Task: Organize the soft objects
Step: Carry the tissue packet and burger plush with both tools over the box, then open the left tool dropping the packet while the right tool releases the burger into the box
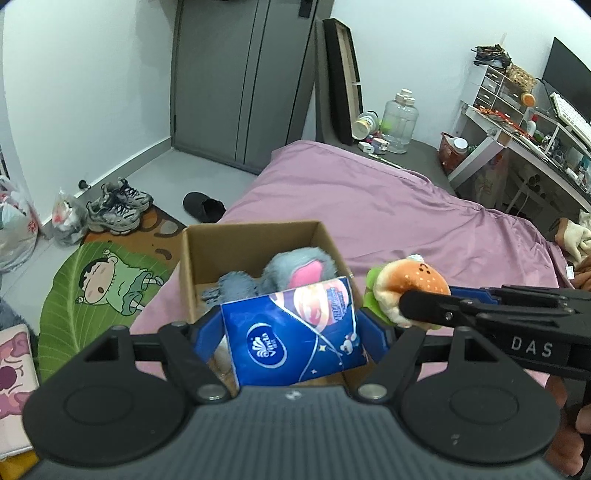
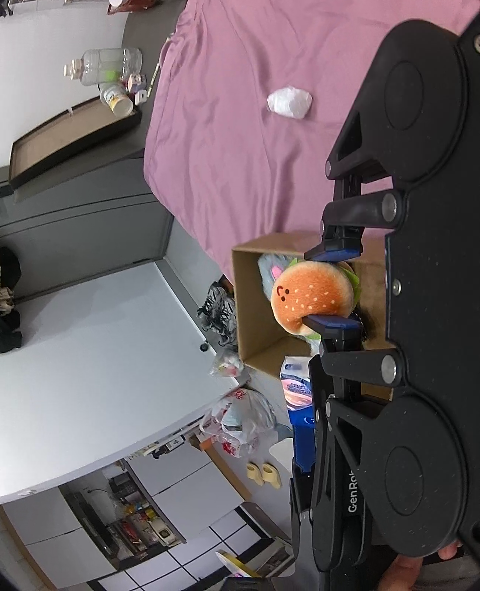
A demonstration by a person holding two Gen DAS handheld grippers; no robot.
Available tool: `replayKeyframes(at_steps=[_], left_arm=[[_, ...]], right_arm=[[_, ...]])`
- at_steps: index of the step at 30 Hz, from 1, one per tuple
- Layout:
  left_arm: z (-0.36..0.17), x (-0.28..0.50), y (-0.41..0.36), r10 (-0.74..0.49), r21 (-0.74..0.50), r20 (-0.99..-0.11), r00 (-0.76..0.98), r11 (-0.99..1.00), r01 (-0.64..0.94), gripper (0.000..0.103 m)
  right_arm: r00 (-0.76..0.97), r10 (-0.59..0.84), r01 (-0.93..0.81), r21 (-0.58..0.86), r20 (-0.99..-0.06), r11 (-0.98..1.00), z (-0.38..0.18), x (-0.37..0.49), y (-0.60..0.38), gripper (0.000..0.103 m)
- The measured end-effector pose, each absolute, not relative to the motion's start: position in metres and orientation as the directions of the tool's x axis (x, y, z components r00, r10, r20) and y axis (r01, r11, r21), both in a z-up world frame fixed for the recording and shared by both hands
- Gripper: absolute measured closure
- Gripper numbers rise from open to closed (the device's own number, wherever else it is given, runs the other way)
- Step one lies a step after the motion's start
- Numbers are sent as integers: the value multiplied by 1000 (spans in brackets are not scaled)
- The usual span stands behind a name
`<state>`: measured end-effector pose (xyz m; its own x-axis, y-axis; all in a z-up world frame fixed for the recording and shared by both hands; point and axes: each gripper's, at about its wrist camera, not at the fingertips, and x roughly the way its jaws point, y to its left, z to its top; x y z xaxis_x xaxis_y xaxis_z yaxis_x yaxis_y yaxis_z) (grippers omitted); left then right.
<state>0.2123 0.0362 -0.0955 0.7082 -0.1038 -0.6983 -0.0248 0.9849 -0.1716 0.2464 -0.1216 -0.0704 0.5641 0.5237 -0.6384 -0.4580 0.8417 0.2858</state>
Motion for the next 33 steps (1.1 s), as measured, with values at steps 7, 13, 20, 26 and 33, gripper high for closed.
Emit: replayKeyframes(at_steps=[7, 13, 20, 26, 33], left_arm=[[-110, 211, 52, -122, -189, -712, 692, 982, -21, 27], [-128, 213, 54, -119, -161, -723, 680, 987, 2, 27], [-132, 218, 43, -117, -111, -726, 677, 992, 52, 27], [-141, 228, 37, -118, -92, -762, 637, 993, 75, 27], [-154, 241, 34, -107, -80, -807, 581, 994, 73, 23]], right_arm=[[558, 508, -447, 278, -657, 850, -79, 243, -108, 74], [549, 497, -442, 271, -672, 855, -88, 238, -100, 74], [570, 471, -432, 242, -673, 869, -85, 234, -98, 74], [602, 449, -390, 247, -660, 887, -75, 234, -107, 74], [590, 441, -403, 227, -676, 886, -81, 235, -98, 74]])
